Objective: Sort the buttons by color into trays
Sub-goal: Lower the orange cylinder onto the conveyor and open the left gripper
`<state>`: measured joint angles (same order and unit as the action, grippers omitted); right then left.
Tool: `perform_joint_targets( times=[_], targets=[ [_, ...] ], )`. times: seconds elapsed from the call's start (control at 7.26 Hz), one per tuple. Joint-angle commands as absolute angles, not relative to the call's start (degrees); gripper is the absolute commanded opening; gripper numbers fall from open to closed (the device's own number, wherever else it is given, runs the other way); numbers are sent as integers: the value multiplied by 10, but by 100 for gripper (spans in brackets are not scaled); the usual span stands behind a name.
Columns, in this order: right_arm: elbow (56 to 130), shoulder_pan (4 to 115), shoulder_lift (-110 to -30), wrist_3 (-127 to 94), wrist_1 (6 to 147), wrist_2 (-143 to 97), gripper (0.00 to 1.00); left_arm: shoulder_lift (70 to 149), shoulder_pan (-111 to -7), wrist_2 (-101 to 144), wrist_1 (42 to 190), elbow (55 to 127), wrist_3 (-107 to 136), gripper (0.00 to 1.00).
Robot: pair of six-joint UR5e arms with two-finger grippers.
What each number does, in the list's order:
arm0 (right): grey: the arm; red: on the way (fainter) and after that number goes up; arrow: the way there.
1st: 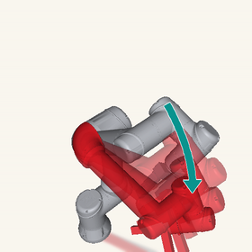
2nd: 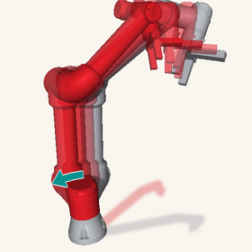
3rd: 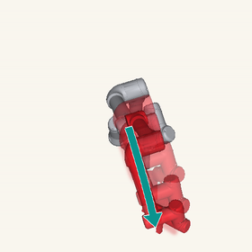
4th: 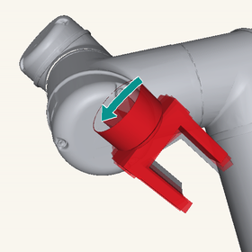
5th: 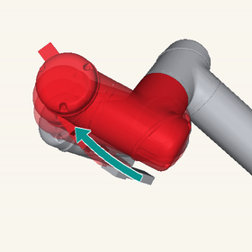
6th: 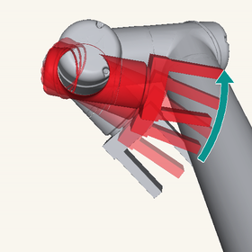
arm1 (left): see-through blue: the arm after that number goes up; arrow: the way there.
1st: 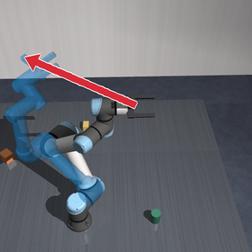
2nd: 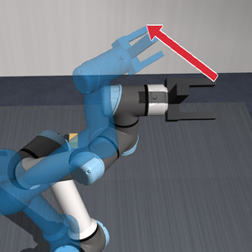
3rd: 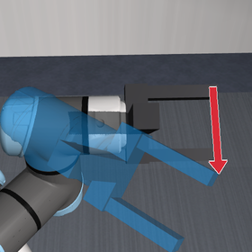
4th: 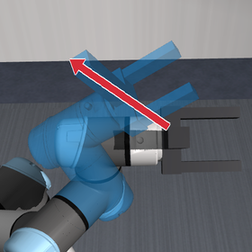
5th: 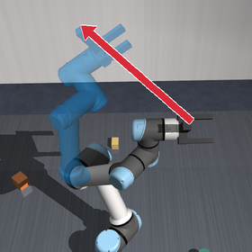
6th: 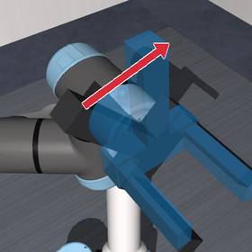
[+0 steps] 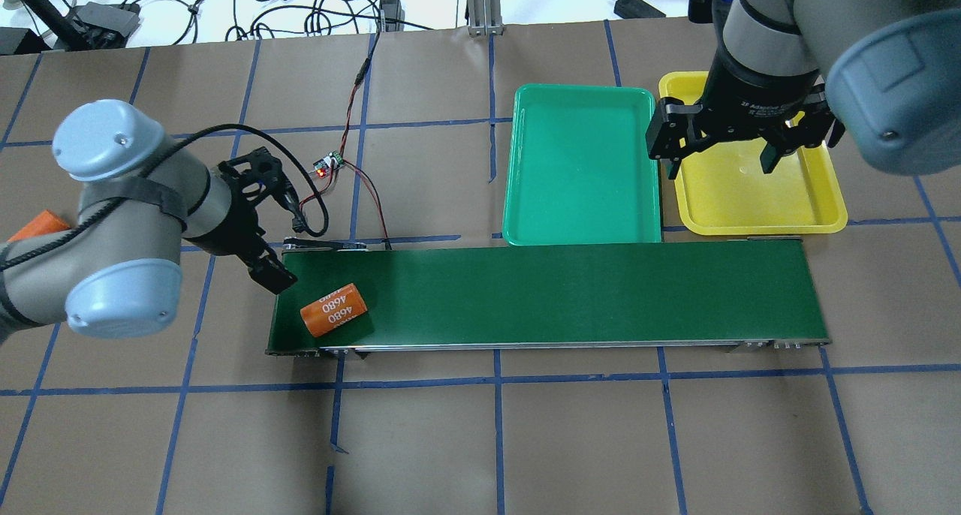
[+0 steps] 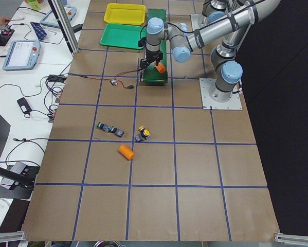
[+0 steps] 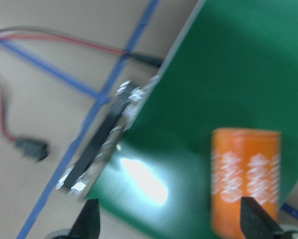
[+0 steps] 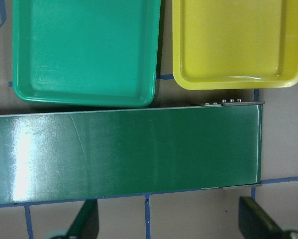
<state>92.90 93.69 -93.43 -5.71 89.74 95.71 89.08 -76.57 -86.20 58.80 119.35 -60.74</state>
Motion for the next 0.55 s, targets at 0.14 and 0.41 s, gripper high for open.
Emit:
perform_joint_targets(
  times=[0.14, 0.41],
  targets=[
    [929, 937, -934, -57, 897, 957, 100, 980, -584, -866, 614, 1084, -544, 100],
    [929, 937, -934, -57, 897, 957, 100, 1068, -527, -883, 613, 1006, -449, 100]
  ],
)
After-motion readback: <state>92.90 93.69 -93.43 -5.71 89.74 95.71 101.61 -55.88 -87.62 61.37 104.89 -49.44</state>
